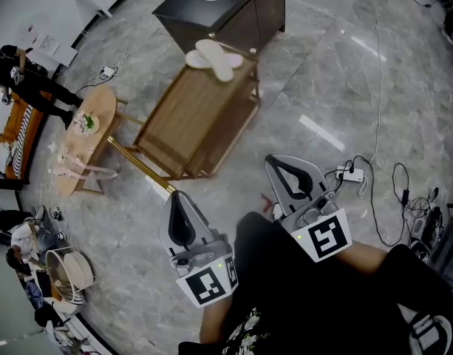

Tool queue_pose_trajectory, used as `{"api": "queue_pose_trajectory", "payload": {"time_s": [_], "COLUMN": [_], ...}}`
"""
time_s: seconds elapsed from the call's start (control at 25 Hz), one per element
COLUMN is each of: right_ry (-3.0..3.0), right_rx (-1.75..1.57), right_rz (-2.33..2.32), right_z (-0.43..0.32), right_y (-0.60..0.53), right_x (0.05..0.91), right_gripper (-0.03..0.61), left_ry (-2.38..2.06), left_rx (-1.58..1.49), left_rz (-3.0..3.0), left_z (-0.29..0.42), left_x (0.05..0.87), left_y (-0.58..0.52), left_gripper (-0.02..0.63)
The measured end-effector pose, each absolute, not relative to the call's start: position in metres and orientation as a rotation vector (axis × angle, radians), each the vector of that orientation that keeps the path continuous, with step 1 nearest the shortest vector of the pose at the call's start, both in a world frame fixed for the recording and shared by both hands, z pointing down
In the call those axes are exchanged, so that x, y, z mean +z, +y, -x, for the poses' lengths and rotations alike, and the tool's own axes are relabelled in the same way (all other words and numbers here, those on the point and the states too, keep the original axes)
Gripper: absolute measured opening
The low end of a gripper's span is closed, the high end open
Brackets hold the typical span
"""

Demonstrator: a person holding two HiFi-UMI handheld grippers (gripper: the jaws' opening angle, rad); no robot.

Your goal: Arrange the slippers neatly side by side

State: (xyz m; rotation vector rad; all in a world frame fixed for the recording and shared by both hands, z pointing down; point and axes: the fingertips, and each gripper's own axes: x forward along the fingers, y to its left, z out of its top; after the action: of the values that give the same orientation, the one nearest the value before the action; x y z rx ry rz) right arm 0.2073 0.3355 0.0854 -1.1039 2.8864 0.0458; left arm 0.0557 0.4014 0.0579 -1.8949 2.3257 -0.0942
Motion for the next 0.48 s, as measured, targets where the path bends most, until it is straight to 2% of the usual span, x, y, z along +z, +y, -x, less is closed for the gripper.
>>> {"api": "queue_pose_trajectory", "payload": {"time_s": [0.48], "right_ry": [2.895], "right_rx": [-0.002], "right_rz": [1.103], "right_z": [-0.217], "right_y": [0.344], "right_x": [0.096], "right_gripper": [-0.002], "left_ry": [2.325], "left_rx": [-0.118], "left_rz": [1.896], "left_z": [-0.060], "left_x": [0.058], "left_y": [0.408], "left_gripper": [-0.011]}}
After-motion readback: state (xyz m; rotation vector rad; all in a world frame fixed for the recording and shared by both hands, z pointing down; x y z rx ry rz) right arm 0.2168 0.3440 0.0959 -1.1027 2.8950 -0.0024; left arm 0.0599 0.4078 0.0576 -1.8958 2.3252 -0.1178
